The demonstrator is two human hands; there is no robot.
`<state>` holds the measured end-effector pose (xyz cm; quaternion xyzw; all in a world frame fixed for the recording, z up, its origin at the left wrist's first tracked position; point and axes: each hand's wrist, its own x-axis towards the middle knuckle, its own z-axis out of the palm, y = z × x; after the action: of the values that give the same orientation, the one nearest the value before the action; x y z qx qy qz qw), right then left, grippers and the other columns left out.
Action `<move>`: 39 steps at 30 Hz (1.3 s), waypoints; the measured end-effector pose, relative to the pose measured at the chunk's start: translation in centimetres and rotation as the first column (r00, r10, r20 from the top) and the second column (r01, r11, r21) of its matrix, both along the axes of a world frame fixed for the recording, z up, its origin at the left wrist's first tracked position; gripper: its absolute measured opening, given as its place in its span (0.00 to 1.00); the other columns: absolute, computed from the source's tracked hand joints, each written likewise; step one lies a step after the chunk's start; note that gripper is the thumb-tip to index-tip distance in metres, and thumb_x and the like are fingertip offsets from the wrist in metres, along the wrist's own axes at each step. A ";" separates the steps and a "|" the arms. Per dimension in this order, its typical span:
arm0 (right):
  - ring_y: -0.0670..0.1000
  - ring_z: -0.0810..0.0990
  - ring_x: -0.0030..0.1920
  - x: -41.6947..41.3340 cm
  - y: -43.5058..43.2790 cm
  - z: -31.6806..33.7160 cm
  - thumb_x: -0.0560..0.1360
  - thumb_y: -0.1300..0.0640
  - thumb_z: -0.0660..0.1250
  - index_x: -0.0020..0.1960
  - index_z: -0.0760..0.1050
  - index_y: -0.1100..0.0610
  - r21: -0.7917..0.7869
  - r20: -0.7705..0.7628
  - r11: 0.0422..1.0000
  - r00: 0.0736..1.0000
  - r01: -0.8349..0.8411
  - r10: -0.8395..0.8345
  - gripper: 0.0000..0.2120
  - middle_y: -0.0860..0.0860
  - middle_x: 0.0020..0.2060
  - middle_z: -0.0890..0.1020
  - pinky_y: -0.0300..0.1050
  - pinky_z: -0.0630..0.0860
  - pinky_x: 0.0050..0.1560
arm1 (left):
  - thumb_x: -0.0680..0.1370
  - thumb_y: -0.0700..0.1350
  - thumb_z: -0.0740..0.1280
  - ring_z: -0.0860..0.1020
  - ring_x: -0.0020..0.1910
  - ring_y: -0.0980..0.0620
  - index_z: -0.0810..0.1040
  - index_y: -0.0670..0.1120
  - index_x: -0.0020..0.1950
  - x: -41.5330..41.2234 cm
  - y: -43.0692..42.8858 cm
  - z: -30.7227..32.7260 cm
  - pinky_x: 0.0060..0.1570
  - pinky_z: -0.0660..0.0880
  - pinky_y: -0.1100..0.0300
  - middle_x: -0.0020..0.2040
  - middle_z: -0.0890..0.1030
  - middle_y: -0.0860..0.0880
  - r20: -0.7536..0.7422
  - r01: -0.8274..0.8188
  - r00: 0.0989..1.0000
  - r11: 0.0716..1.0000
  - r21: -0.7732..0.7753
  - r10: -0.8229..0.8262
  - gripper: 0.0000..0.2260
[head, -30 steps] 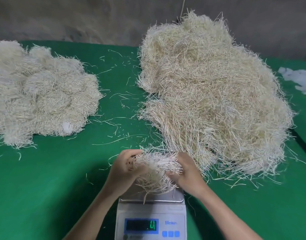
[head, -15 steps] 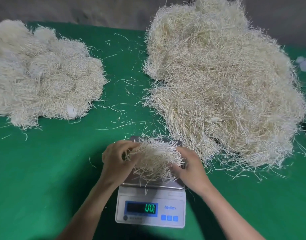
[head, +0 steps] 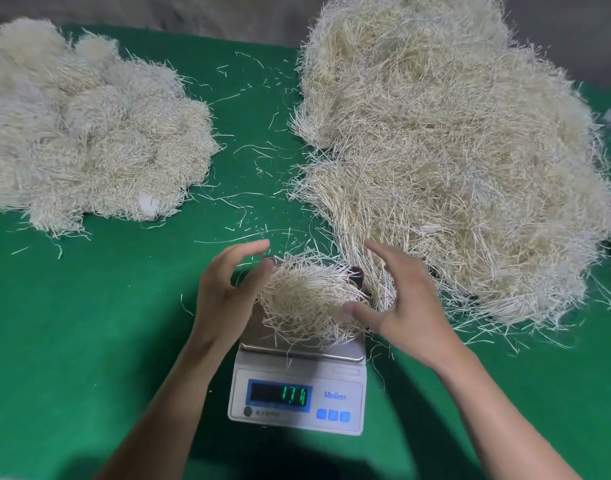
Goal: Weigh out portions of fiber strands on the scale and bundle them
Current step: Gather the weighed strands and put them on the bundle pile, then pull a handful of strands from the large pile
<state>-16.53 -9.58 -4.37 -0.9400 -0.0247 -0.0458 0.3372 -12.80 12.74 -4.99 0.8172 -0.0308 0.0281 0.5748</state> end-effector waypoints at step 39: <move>0.43 0.65 0.67 0.8 -3.1 0.8 0.73 0.50 0.69 0.69 0.62 0.42 0.198 0.064 0.979 0.996 0.049 -0.063 0.28 0.37 0.64 0.67 0.49 0.61 0.69 | 0.74 0.48 0.66 0.78 0.52 0.61 0.79 0.57 0.49 1.7 -4.2 4.3 0.55 0.72 0.65 0.50 0.80 0.60 0.127 -0.028 0.992 0.997 0.068 0.019 0.06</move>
<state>-15.68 -12.69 -3.54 -0.9002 -0.0055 -0.0905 0.4260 -11.15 8.58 -0.66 0.8337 -0.0585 0.0855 0.5424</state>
